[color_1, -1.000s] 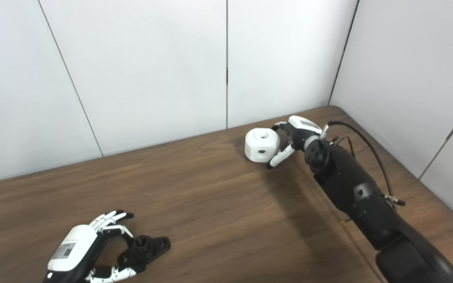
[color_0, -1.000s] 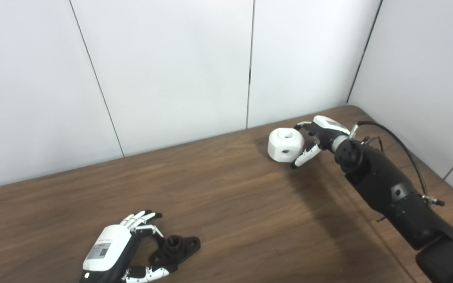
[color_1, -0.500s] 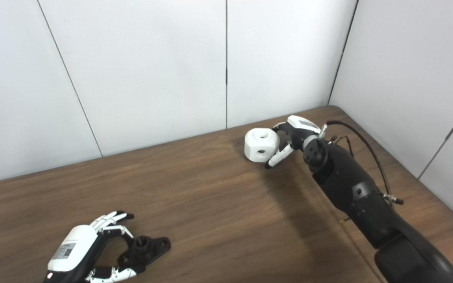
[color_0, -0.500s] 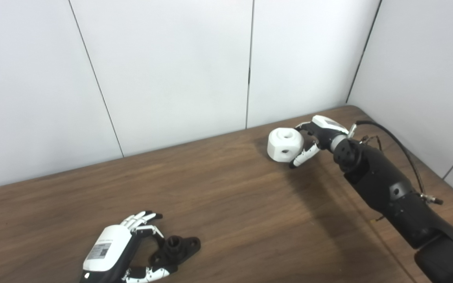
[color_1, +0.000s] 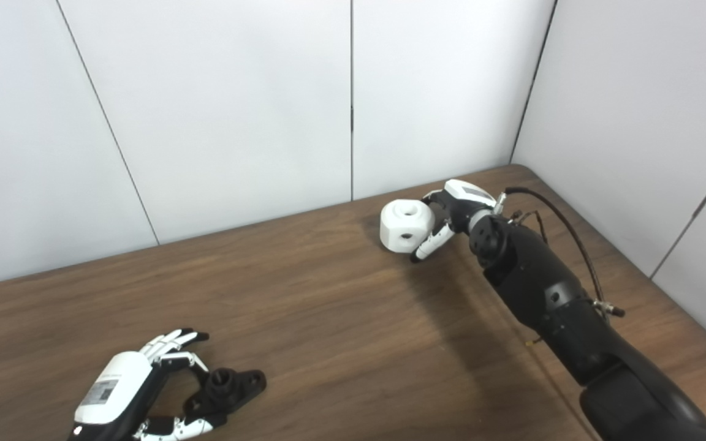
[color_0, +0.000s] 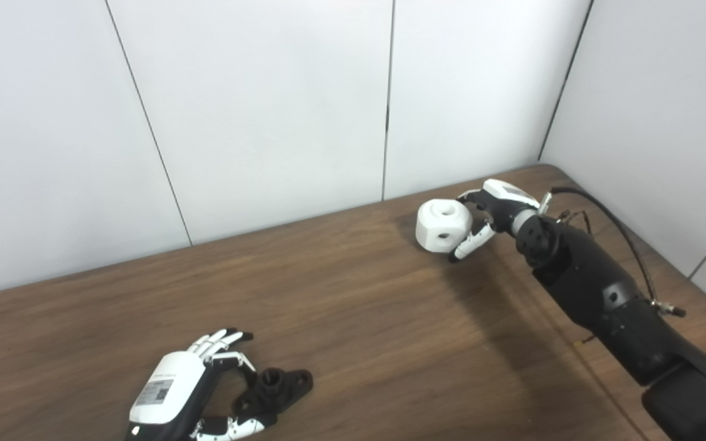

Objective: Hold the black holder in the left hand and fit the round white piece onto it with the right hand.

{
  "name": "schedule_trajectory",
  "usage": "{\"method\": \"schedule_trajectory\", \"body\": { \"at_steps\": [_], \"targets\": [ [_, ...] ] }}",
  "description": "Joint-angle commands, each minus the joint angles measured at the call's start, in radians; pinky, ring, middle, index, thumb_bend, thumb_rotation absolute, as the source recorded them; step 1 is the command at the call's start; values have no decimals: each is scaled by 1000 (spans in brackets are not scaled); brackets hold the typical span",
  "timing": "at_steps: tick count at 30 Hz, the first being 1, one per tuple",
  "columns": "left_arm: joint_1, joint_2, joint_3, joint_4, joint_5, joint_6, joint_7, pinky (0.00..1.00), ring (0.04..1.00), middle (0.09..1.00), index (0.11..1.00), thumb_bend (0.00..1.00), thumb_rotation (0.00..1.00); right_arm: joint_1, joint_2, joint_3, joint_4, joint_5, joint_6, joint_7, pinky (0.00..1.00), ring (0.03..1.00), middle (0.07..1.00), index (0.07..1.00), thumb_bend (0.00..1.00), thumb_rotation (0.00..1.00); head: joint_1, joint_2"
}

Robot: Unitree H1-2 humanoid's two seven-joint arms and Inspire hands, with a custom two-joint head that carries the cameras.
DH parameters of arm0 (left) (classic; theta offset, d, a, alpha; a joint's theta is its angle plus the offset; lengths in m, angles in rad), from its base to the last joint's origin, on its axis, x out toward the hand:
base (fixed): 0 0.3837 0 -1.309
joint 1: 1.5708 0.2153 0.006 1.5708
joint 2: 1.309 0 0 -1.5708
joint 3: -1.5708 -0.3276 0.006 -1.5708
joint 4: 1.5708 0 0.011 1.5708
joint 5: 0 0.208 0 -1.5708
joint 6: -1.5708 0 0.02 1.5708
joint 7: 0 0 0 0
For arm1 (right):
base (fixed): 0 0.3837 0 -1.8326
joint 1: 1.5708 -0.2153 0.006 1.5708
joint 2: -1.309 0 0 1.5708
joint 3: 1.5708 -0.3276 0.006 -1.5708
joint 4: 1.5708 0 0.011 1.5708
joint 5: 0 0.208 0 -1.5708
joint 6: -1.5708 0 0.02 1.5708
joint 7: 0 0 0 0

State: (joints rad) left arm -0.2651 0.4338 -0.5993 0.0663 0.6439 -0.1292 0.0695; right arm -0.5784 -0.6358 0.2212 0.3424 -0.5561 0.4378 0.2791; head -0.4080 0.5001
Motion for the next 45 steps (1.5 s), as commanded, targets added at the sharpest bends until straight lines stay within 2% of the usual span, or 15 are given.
{"method": "schedule_trajectory", "body": {
  "at_steps": [1, 15, 24, 25, 26, 27, 29, 33, 45],
  "targets": [
    [100, 18, -112, 47, 73, 25, -207, 926, 921, 871, 487, 522, 51, -50, 40, 26, -15, 31, -41, 42, 714, 890, 942, 843, 891, 245, 2, 3],
    [100, 11, -111, 51, 67, 30, -207, 937, 924, 873, 486, 522, 51, -56, 58, 37, -10, 19, -46, 41, 720, 891, 932, 834, 891, 245, 7, 5],
    [101, 13, -113, 50, 72, 22, -199, 923, 917, 871, 486, 522, 51, -43, 89, 32, 8, -14, -68, -46, 682, 829, 862, 687, 824, 188, 16, 14],
    [101, 13, -114, 49, 75, 22, -199, 924, 917, 871, 486, 522, 52, -41, 95, 32, 15, -23, -80, -73, 688, 816, 841, 642, 803, 162, 16, 14],
    [101, 14, -114, 48, 77, 23, -199, 923, 916, 870, 486, 522, 52, -41, 98, 33, 20, -30, -88, -91, 688, 800, 817, 567, 666, 150, 24, 18],
    [101, 15, -114, 47, 76, 24, -201, 922, 915, 869, 486, 522, 52, -38, 104, 32, 27, -35, -104, -119, 688, 792, 804, 529, 596, 144, 24, 18],
    [101, 15, -114, 45, 74, 25, -203, 926, 917, 871, 486, 522, 52, -35, 111, 31, 36, -38, -125, -151, 693, 771, 765, 493, 537, 133, 24, 18],
    [103, 18, -112, 40, 71, 30, -206, 932, 917, 871, 487, 522, 51, -30, 127, 32, 69, -42, -181, -210, 694, 750, 730, 482, 521, 130, 30, 19],
    [108, 15, -116, 44, 77, 23, -184, 914, 906, 864, 486, 523, 52, -12, 141, 31, 67, -40, -189, -226, 695, 750, 731, 483, 521, 130, 43, 29]
  ]
}}
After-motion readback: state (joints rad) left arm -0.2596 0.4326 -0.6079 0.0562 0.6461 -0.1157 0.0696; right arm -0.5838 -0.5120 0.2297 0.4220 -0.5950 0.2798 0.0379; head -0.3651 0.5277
